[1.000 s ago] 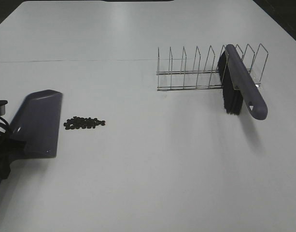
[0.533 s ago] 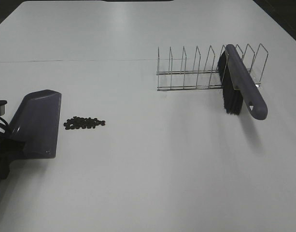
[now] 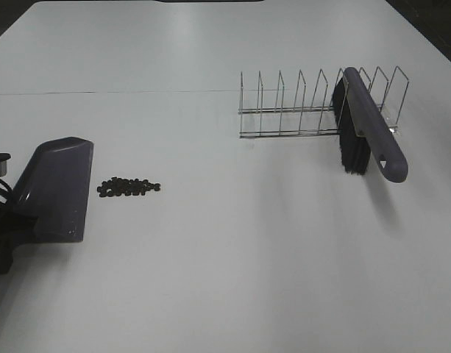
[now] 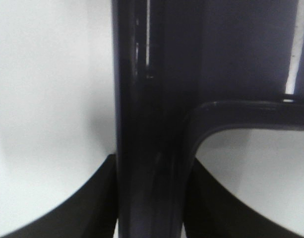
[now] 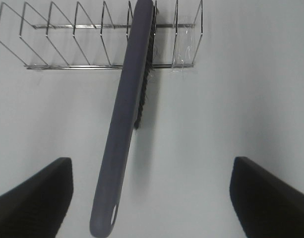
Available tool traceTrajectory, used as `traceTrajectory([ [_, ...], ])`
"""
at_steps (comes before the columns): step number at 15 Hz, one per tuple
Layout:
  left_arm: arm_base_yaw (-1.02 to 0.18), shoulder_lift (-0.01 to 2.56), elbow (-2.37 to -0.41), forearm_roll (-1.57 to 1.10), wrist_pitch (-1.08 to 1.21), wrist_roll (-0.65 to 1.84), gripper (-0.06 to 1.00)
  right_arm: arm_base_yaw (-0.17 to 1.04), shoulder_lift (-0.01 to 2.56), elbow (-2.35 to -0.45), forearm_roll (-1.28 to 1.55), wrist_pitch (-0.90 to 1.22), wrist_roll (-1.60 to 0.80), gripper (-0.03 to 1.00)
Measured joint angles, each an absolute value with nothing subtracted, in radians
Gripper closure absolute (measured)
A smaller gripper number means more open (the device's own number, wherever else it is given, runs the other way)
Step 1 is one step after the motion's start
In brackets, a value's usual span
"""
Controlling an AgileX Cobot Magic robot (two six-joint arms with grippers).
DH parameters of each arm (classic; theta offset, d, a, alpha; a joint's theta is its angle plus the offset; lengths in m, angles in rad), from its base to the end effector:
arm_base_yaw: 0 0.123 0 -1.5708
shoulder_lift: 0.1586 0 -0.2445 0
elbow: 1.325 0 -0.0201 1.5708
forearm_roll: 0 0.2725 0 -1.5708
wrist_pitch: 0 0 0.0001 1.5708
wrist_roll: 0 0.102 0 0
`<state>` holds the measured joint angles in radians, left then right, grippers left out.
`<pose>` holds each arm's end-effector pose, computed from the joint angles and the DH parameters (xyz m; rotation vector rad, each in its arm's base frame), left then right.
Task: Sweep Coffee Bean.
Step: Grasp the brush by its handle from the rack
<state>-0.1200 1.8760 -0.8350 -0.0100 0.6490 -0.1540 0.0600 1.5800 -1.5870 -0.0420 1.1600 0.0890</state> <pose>0.2780 -0.0341 0.0291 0.0654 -3.1084 0.0023 0.3591 0.0176 0.3205 0.0292 2.6348 -0.0057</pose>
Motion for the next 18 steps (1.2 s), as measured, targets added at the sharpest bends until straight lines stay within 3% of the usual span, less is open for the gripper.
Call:
traceTrajectory([
  [7,-0.120,1.876,-0.836,-0.010,0.653,-0.154,0.61,0.060,1.989,-1.709,-0.042,1.097,0.036,0.22],
  [16,-0.120,1.876,-0.836,-0.011,0.654,-0.154,0.61,0.060,2.172,-1.710,0.075,0.925,-0.053,0.22],
  [18,-0.120,1.876,-0.836,-0.011,0.654,-0.154,0.61,0.060,2.203,-1.710,0.075,0.894,-0.061,0.26],
])
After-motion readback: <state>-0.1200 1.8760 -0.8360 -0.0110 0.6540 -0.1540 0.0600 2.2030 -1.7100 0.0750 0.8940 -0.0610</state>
